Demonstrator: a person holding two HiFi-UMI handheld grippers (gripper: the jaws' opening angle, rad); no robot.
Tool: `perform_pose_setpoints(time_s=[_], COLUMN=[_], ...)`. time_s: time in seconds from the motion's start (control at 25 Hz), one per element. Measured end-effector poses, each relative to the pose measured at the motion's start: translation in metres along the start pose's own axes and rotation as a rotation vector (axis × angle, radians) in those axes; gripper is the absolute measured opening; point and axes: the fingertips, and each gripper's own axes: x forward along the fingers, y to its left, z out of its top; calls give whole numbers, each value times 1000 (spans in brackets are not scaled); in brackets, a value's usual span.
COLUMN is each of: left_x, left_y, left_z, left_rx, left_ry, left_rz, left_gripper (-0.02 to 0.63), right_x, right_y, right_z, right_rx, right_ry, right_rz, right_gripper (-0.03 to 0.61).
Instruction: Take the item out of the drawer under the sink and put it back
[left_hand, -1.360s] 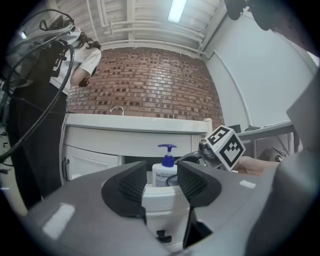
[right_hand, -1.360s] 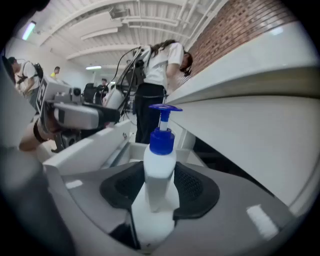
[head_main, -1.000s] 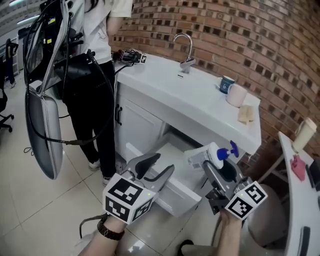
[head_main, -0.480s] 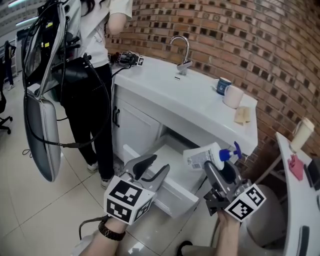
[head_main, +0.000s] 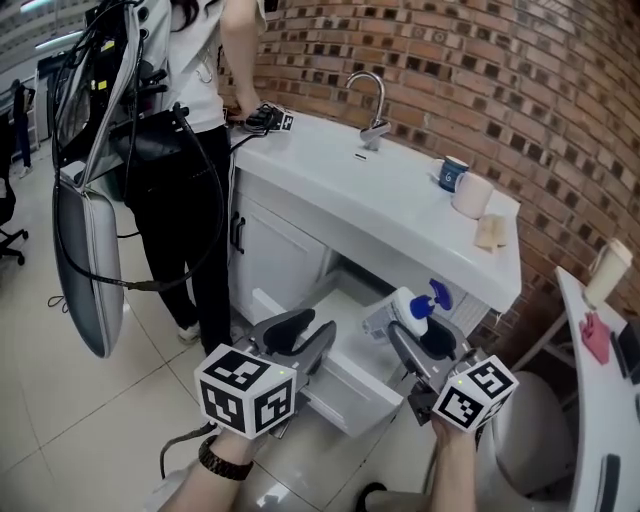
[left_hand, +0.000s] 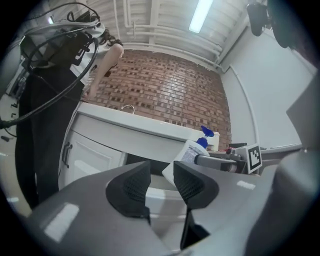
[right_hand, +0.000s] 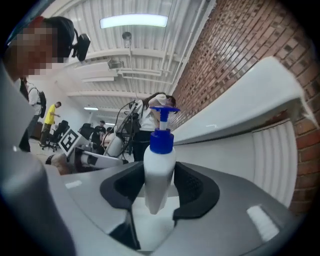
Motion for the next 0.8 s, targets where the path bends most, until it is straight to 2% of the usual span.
perform_pose_setpoints(time_s=[0.24, 0.36, 0.48, 0.64, 0.76, 0.8], left_x=[-4, -5, -7, -9, -9, -9], left_y=[1, 1, 3, 2, 4, 5], left_z=[-4, -4, -5, -5, -6, -7], left_rx=[11, 58, 79, 69, 76, 78], left_ry=[20, 30, 34, 27, 29, 32], left_rz=[-1, 8, 13, 8, 24, 33], left_gripper=[161, 161, 161, 162, 164, 164], right_x=[53, 57, 56, 39, 15, 7], right_y=[-1, 2, -1, -11, -20, -23], right_z=[-75, -96, -96, -81, -73, -67], right_rx=[-123, -178, -149, -43, -38, -59], right_ry=[415, 537, 526, 408, 317, 278], right_rz=[50, 55, 17, -65, -181, -222], right_gripper=[187, 190, 199, 237, 234, 209])
